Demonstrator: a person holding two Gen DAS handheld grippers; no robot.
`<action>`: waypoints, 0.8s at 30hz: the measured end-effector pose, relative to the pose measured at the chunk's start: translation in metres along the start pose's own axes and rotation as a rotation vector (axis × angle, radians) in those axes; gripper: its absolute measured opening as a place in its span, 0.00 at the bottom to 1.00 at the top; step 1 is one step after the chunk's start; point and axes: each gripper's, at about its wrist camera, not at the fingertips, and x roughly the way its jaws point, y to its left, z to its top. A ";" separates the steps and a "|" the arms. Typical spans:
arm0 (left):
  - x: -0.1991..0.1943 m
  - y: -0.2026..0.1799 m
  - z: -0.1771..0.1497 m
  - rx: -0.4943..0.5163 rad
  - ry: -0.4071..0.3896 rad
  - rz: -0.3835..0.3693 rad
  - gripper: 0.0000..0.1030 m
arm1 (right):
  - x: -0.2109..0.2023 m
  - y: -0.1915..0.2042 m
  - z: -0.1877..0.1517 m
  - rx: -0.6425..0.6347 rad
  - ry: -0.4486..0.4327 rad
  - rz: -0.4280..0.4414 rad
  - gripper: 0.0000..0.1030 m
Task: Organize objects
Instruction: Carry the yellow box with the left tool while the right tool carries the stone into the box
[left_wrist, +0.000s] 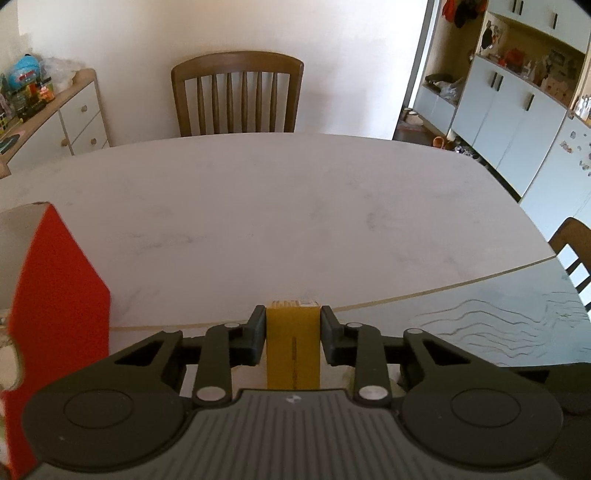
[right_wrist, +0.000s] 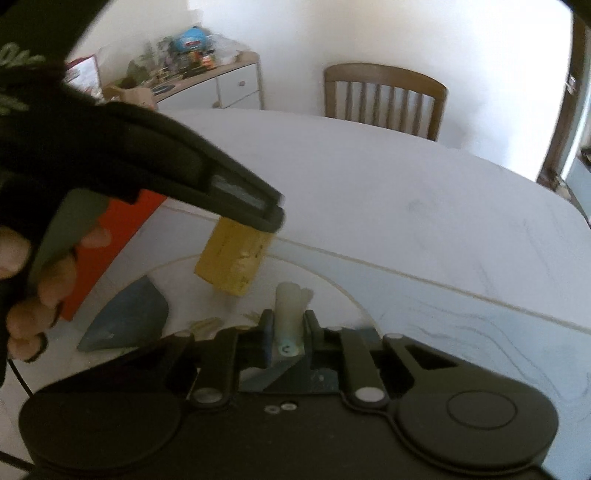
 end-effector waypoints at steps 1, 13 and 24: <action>-0.004 0.001 -0.001 -0.003 -0.001 -0.002 0.29 | -0.003 -0.002 -0.001 0.019 0.003 0.000 0.13; -0.058 0.010 -0.014 -0.025 -0.024 -0.052 0.28 | -0.062 -0.012 -0.003 0.162 -0.047 -0.056 0.13; -0.105 0.030 -0.026 -0.044 -0.040 -0.078 0.28 | -0.098 0.004 0.016 0.182 -0.121 -0.050 0.14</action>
